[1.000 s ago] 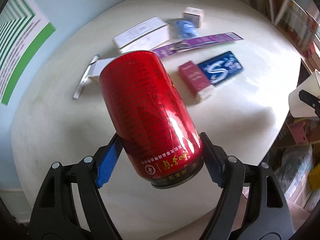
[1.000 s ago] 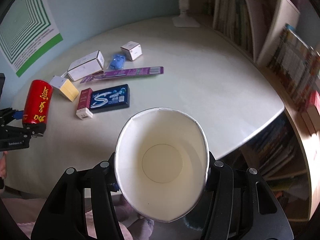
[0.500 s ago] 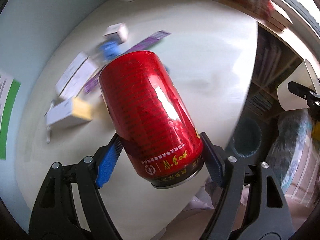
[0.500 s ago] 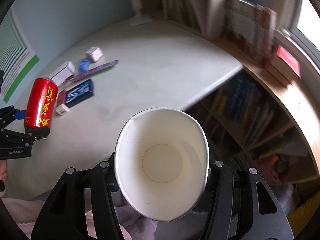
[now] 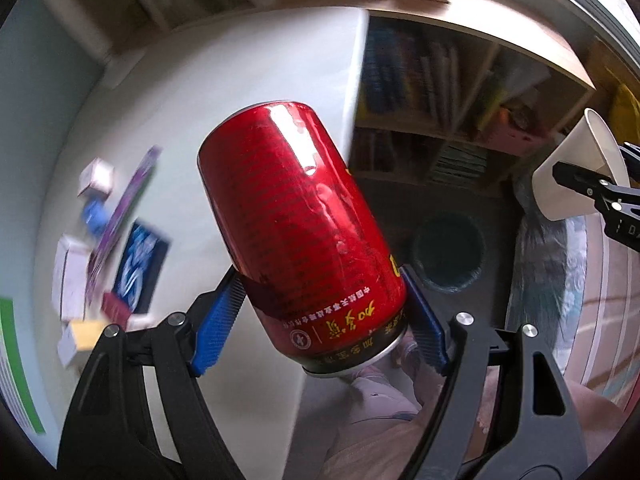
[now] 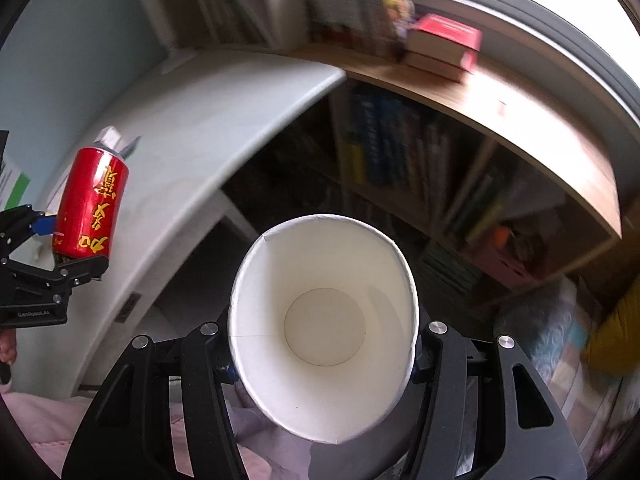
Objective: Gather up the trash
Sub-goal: 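Carry the red can and paper cup with both tools over the trash bin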
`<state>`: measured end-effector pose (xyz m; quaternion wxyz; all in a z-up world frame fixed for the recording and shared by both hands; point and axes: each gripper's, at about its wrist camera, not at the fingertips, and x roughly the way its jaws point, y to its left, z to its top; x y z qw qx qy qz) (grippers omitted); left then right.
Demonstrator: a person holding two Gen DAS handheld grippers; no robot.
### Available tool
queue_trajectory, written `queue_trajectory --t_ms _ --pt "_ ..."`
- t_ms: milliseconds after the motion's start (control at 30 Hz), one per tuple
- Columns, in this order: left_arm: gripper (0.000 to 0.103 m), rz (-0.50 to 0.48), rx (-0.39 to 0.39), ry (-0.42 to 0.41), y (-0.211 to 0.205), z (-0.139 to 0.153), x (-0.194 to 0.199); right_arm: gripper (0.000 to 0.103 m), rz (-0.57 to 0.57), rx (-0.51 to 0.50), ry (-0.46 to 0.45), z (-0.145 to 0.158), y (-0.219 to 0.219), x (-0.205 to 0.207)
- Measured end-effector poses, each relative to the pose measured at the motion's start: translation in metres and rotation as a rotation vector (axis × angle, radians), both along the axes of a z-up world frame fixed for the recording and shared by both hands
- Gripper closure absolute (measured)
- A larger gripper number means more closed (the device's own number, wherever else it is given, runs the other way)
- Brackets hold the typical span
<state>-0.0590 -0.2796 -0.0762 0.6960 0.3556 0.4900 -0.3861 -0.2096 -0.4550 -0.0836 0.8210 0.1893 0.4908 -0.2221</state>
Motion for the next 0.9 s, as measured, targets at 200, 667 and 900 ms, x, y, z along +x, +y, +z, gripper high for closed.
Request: queue_trajectory --t_ms 200,667,900 --pt "0.029 -0.133 0.032 0.007 -0.041 -0.016 -0.034 0.046 -0.103 0.021 0.019 -0.012 -0.023 -0.039" --pt "0.029 -0.437 0.164 0.029 -0.118 -0.076 -0.123 0.046 -0.329 0.136 0.058 -0.065 -0.051 -0.128" --pt "0.029 -0.535 0.246 0.077 -0.142 -0.123 -0.156 0.046 -0.412 0.214 0.048 -0.103 -0.061 -0.155"
